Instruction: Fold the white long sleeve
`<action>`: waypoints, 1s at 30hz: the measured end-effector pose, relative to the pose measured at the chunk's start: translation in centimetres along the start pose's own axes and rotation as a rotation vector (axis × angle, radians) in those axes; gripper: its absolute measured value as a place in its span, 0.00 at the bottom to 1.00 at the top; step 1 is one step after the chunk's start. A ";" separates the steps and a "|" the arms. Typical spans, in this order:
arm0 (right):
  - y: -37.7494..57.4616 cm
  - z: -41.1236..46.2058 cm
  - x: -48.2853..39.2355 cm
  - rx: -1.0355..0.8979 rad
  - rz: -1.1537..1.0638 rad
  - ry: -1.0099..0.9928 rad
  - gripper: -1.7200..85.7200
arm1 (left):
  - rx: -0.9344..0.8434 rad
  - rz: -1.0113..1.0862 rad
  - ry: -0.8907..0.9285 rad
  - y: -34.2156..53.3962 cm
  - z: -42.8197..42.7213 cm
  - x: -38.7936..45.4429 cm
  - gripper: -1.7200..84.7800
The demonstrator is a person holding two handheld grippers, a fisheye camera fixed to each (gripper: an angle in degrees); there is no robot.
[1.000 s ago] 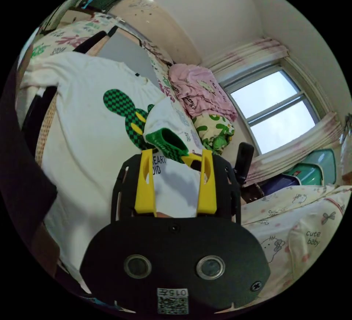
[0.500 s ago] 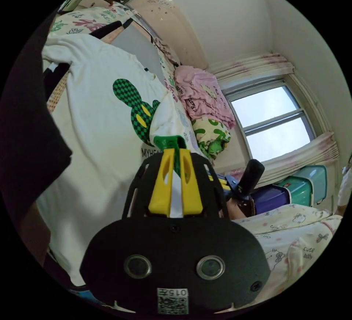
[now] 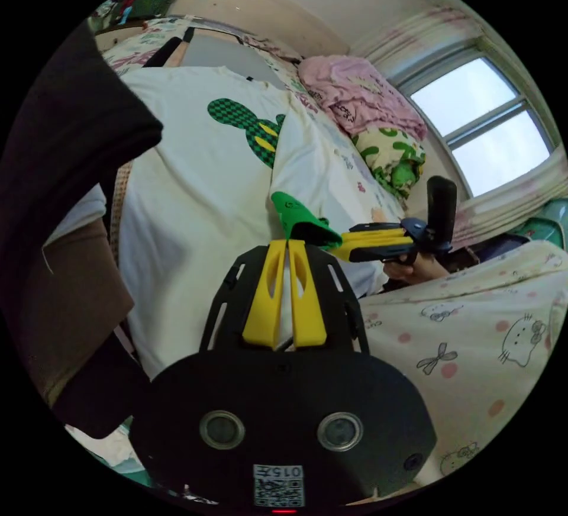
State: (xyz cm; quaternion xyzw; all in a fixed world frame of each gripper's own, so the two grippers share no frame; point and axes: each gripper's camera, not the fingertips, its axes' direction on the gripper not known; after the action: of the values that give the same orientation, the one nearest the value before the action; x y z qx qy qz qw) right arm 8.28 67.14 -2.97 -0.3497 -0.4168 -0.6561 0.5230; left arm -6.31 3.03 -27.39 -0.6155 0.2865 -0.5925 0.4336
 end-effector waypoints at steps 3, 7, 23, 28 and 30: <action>1.7 -3.9 2.8 0.023 0.051 -0.092 0.07 | -0.076 0.071 0.005 -1.8 0.0 1.9 0.02; 4.2 -12.0 8.6 0.185 0.206 -0.151 0.08 | -0.123 0.125 -0.080 -3.5 -2.1 3.6 0.03; 4.6 -33.7 25.4 0.560 0.550 -0.081 0.11 | 0.097 0.283 -0.019 -31.1 -4.9 11.5 0.11; 4.4 -38.5 33.0 0.682 0.815 0.019 0.15 | 0.060 0.176 -0.005 -44.8 2.0 8.9 0.12; 3.3 -39.5 35.1 0.668 0.841 0.009 0.15 | 0.027 0.146 -0.038 -51.1 5.7 8.4 0.12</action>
State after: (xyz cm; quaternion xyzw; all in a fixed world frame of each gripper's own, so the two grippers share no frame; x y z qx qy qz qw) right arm 3.30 16.86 12.94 -0.2982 -0.4245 -0.2232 0.8253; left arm -7.84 20.34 21.77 -0.5984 0.3142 -0.5513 0.4891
